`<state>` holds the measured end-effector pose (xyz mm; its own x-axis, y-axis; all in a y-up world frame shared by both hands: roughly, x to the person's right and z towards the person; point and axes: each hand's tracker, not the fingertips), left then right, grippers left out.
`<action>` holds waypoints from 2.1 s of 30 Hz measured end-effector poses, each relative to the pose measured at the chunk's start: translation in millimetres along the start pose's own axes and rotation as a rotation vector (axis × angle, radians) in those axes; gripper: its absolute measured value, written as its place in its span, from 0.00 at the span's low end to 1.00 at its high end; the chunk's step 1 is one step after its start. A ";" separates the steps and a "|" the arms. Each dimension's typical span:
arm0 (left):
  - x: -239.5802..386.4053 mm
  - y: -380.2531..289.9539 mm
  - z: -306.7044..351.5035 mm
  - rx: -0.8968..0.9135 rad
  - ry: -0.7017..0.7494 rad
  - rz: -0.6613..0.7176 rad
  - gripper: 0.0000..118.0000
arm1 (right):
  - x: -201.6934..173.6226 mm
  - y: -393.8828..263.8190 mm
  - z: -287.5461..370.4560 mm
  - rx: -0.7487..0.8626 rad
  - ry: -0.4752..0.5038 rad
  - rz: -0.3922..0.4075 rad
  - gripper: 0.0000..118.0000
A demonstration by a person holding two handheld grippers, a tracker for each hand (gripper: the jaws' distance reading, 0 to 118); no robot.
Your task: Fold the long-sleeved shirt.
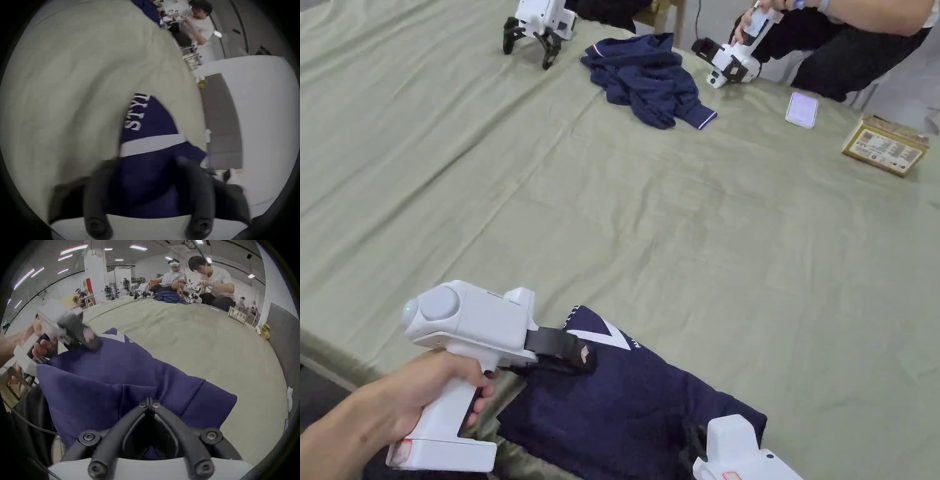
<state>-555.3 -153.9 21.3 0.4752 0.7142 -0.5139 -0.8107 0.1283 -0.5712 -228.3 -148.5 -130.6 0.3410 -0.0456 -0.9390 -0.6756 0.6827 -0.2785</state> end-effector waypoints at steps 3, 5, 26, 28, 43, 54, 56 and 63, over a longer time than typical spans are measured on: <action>-14.6 -0.5 7.6 0.051 -0.072 0.023 0.19 | -1.0 7.6 8.4 0.026 0.001 -0.035 0.00; -17.7 -4.0 25.2 0.117 -0.103 -0.036 0.15 | -7.8 17.3 20.1 0.100 -0.004 -0.026 0.00; -157.5 118.2 293.3 0.370 0.371 0.047 0.13 | -231.0 226.6 -102.2 0.309 0.371 0.221 0.00; -181.0 131.7 302.4 0.385 0.370 0.113 0.14 | -248.7 237.1 -124.9 0.291 0.382 0.220 0.00; -107.2 69.9 310.7 0.695 0.636 -0.076 0.92 | -235.4 233.4 -106.1 0.313 0.355 0.151 0.00; 61.7 -15.8 229.2 0.941 0.815 -0.350 0.05 | -166.5 243.5 -7.2 0.485 0.201 0.081 0.00; 88.1 -24.0 210.9 1.030 0.813 -0.359 0.03 | -147.1 243.7 12.2 0.524 0.152 0.071 0.00; 194.7 -30.3 151.7 1.115 0.682 -0.568 0.03 | -61.4 240.0 85.0 0.633 -0.040 0.027 0.00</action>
<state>-490.1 85.6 35.6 0.6308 -0.0417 -0.7748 -0.1458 0.9744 -0.1711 -355.9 80.2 -122.7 0.3622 -0.0033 -0.9321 -0.1707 0.9828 -0.0699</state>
